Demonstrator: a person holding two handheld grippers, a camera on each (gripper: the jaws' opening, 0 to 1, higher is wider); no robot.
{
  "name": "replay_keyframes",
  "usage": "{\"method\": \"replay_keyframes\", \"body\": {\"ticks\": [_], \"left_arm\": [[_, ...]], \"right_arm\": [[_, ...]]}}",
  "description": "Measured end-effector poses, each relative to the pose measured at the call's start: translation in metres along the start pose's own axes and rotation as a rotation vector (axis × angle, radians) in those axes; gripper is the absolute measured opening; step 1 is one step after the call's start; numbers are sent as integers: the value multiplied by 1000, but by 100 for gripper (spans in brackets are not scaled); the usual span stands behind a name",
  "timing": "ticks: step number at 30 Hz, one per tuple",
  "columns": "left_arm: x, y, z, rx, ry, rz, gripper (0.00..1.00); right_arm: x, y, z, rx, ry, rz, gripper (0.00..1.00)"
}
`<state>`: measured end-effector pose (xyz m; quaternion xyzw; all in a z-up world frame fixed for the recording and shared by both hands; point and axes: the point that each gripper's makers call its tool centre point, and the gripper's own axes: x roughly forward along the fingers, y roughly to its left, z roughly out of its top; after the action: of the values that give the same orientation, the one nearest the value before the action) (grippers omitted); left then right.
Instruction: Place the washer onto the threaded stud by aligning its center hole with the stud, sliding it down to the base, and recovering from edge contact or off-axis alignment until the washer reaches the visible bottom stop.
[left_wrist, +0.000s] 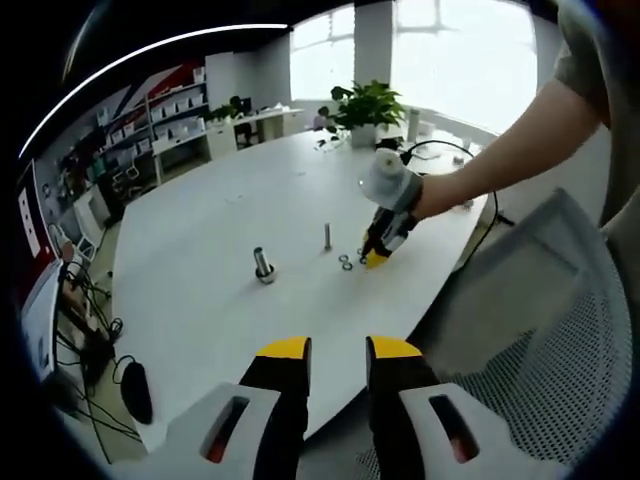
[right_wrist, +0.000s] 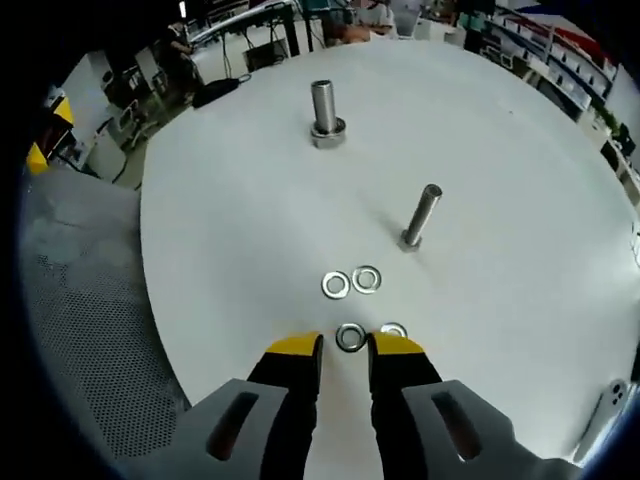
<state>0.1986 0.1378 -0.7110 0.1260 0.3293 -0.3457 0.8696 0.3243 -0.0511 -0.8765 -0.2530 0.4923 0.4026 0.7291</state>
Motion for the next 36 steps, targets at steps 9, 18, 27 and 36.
{"method": "replay_keyframes", "body": {"ticks": [9, 18, 27, 36], "left_arm": [[1, -2, -1, -3, 2, -12, 19], [1, -3, -1, -6, 4, -25, 19], [1, -4, -1, -8, 2, -29, 18], [0, -4, -1, -1, 2, -26, 18]], "right_arm": [[2, -1, -1, -143, 146, 21, 16], [2, -2, 0, -123, 189, 19, 16], [-1, 1, -2, -89, 72, 40, 18], [1, 2, -1, -142, 64, 31, 18]]}}
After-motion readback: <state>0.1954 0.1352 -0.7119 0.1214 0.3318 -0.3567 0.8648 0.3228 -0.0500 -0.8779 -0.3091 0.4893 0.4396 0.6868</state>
